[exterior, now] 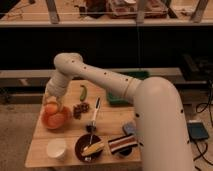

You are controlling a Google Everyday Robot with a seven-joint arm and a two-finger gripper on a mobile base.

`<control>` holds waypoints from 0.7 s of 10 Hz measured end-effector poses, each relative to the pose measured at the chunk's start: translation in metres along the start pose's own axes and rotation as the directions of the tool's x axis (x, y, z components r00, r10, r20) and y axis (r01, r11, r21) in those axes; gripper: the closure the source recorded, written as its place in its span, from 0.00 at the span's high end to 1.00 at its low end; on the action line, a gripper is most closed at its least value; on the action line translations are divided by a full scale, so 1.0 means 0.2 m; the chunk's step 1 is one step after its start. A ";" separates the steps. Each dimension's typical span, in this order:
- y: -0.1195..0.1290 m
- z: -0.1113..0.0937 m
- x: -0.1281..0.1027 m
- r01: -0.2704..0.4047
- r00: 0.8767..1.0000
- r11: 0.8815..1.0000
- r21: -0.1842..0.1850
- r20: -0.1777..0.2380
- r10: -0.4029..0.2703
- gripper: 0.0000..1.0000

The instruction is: Place apple in paper cup

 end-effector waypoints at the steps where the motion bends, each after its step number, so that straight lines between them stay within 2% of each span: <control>1: -0.02 0.01 -0.08 0.005 0.999 1.000 -0.025 0.036 -0.004 0.13; 3: -0.02 -0.01 -0.17 0.006 0.998 0.999 -0.051 0.068 -0.003 0.13; 7: -0.02 0.00 -0.17 0.004 0.997 0.999 -0.049 0.071 -0.001 0.13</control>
